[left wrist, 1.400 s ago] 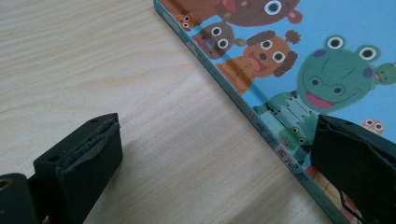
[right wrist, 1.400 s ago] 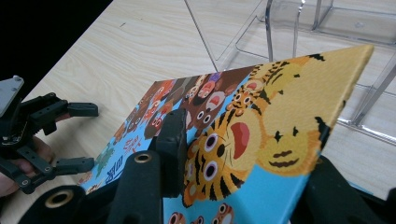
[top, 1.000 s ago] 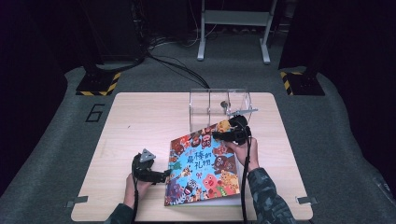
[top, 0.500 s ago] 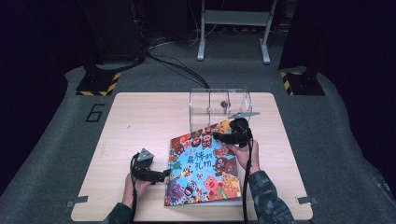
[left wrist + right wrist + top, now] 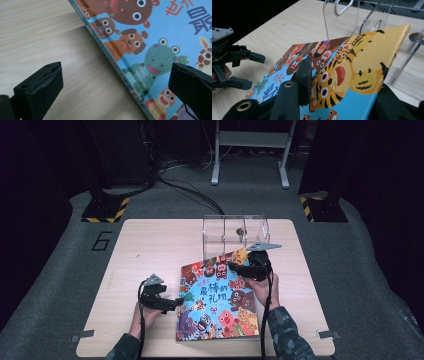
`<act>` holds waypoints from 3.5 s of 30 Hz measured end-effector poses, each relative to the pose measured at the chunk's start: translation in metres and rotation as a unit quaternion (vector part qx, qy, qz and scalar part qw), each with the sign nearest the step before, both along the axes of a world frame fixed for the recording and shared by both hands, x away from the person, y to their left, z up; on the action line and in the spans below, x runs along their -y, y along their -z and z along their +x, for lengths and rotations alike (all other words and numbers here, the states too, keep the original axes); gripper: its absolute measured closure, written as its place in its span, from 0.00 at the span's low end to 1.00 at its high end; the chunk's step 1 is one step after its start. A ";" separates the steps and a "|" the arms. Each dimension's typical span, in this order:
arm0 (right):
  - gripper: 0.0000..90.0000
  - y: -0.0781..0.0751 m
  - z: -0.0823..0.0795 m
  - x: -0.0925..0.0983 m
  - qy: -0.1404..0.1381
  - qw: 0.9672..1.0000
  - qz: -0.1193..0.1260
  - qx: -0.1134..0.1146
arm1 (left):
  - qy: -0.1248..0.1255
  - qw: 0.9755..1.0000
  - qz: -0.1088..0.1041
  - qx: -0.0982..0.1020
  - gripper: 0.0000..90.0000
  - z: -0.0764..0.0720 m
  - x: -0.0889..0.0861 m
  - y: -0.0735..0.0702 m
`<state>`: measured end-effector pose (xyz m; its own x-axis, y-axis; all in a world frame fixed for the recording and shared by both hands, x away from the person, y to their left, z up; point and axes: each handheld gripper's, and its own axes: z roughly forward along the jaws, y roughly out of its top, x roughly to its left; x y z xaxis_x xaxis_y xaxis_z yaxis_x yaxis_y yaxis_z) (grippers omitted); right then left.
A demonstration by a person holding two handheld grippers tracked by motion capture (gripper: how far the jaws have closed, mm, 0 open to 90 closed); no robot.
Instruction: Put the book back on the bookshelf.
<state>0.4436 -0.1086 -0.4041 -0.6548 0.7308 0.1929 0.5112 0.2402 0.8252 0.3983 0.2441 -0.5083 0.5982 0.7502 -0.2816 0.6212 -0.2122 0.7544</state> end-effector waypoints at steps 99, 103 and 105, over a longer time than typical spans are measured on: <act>0.62 -0.005 -0.008 0.009 -0.065 0.997 0.039 -0.022 | 0.057 0.996 0.021 0.064 0.19 -0.001 0.007 -0.036; 0.61 -0.006 -0.008 0.009 -0.062 0.997 0.041 -0.024 | 0.058 0.996 0.026 0.069 0.21 -0.002 0.005 -0.038; 0.61 -0.006 -0.008 0.009 -0.061 0.997 0.040 -0.025 | 0.058 0.995 0.027 0.070 0.21 -0.002 0.005 -0.038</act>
<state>0.4358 -0.1172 -0.3984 -0.7256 0.6276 0.2821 0.5230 0.2366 0.8189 0.3963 0.2391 -0.4705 0.7121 0.6858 -0.1501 0.4794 -0.3188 0.8176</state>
